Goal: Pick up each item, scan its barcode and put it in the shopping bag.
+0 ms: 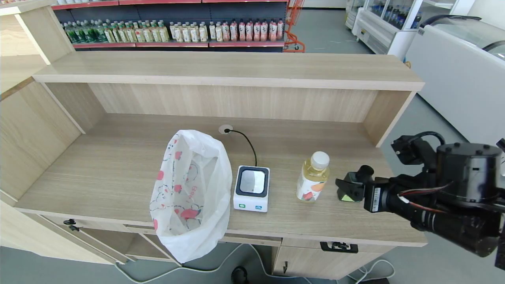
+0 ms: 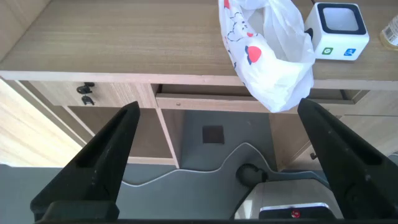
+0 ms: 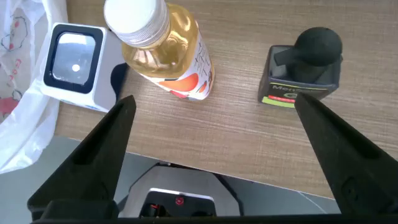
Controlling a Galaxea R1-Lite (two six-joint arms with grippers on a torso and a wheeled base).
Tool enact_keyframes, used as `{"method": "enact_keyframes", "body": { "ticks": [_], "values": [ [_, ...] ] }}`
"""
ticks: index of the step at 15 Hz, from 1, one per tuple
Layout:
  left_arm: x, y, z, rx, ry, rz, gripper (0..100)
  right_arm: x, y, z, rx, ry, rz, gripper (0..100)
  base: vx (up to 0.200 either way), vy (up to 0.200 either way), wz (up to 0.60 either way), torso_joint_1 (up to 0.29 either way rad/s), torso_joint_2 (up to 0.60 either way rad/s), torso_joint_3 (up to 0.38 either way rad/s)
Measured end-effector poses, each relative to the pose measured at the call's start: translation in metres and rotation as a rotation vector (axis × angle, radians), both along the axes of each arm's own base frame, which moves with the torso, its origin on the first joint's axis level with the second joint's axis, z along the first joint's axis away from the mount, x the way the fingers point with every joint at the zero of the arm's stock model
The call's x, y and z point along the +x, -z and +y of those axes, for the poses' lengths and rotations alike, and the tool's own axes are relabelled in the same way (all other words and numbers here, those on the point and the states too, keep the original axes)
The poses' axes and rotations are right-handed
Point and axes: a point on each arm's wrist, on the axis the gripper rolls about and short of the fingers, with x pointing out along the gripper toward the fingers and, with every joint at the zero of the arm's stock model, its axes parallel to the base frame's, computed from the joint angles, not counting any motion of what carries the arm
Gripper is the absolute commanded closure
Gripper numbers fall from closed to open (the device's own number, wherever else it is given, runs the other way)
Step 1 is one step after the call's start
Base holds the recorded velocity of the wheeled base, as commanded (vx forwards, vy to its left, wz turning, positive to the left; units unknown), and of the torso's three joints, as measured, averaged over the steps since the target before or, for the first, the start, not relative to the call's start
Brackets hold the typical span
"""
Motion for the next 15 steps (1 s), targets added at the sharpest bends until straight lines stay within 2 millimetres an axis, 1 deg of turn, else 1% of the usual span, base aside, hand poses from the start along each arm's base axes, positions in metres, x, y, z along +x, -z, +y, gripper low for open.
{"method": "enact_keyframes", "body": {
  "ticks": [2, 6, 12, 15],
  "values": [
    [0.0, 0.0, 0.0, 0.0, 0.0, 0.0, 0, 0.008, 0.012, 0.016, 0.023, 0.035, 0.009, 0, 0.0, 0.0, 0.0, 0.0, 0.0, 0.0],
    [0.0, 0.0, 0.0, 0.0, 0.0, 0.0, 0, 0.021, 0.03, 0.041, 0.033, 0.014, 0.008, 0, 0.0, 0.0, 0.0, 0.0, 0.0, 0.0],
    [0.0, 0.0, 0.0, 0.0, 0.0, 0.0, 0, 0.047, 0.053, 0.061, 0.065, 0.005, -0.04, 0, 0.0, 0.0, 0.0, 0.0, 0.0, 0.0],
    [0.0, 0.0, 0.0, 0.0, 0.0, 0.0, 0, 0.059, 0.066, 0.069, 0.056, 0.002, -0.035, 0, 0.0, 0.0, 0.0, 0.0, 0.0, 0.0]
  ]
}}
